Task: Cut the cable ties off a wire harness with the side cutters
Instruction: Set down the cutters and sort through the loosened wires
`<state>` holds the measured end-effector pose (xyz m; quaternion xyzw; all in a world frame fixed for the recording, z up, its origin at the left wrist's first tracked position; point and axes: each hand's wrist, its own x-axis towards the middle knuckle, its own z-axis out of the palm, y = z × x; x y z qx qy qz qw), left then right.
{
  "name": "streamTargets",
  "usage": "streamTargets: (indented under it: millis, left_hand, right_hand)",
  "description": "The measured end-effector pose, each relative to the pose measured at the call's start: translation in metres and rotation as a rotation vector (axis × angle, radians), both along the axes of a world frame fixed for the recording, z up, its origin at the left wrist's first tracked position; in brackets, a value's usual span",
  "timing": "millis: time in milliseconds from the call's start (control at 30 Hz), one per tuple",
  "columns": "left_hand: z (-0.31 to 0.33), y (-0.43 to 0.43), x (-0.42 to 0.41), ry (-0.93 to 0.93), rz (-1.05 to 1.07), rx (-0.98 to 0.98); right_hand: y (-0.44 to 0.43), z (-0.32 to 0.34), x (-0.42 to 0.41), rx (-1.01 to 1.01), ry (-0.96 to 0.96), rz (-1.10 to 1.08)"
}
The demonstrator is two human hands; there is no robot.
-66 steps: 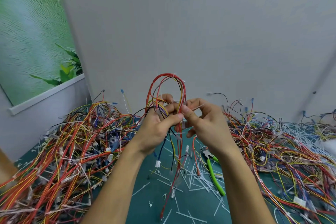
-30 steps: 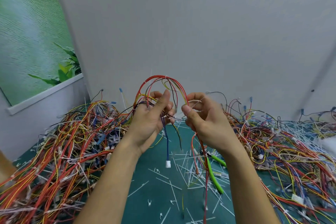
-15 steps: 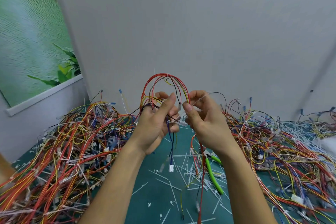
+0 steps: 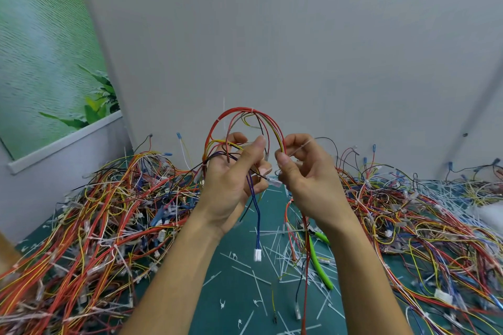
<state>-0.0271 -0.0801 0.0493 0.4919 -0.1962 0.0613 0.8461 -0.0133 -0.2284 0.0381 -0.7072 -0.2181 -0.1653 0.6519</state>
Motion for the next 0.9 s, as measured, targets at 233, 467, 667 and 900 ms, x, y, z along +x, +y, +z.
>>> streamTargets:
  millis: [233,467,667,900]
  left_hand:
    - [-0.002,0.001,0.0,0.013,0.083,0.061]
    - [-0.006,0.008,0.005,0.052,-0.032,0.127]
    - [-0.018,0.012,0.013,0.032,-0.065,0.55]
    - [-0.026,0.011,0.015,0.022,-0.052,0.762]
  right_hand:
    - [-0.001,0.002,-0.001,0.014,0.018,-0.028]
    - [-0.01,0.007,0.001,0.099,0.161,-0.006]
    - [-0.02,0.014,-0.002,0.284,0.204,-0.057]
    - [-0.013,0.013,-0.002,0.336,0.181,-0.107]
